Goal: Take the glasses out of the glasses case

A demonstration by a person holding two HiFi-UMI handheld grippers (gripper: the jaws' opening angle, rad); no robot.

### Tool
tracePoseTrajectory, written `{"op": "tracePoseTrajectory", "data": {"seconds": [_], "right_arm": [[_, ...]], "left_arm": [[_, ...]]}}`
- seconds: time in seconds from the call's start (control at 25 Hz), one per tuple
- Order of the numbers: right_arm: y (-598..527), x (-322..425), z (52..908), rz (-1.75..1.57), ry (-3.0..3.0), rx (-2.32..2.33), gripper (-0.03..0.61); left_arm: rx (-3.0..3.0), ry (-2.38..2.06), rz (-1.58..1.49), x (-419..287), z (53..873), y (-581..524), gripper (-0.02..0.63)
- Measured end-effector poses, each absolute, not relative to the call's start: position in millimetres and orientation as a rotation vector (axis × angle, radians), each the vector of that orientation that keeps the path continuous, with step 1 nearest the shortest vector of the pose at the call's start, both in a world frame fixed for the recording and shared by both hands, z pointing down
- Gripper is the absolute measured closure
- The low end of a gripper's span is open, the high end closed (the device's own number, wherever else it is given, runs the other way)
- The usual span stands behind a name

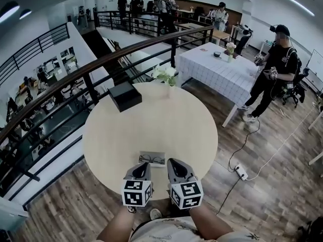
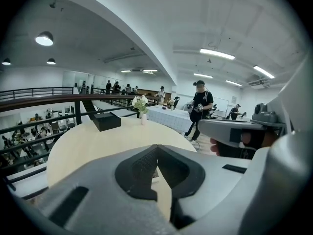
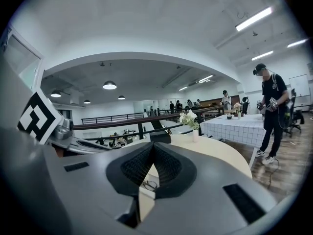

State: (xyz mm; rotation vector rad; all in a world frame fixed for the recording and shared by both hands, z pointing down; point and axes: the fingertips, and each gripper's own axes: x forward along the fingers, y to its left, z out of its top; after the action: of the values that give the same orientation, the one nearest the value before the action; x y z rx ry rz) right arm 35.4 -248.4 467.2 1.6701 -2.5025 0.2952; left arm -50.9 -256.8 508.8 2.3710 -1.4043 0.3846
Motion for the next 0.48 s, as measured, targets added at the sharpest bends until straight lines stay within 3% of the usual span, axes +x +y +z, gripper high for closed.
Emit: {"op": "tracePoseTrajectory", "data": {"seconds": [0.48], "right_arm": [[-282, 48, 499, 0.371, -2.474, 1.598, 0.565]], "left_arm": [[2.404, -1.363, 0.660, -41, 561, -290, 0.600]]}}
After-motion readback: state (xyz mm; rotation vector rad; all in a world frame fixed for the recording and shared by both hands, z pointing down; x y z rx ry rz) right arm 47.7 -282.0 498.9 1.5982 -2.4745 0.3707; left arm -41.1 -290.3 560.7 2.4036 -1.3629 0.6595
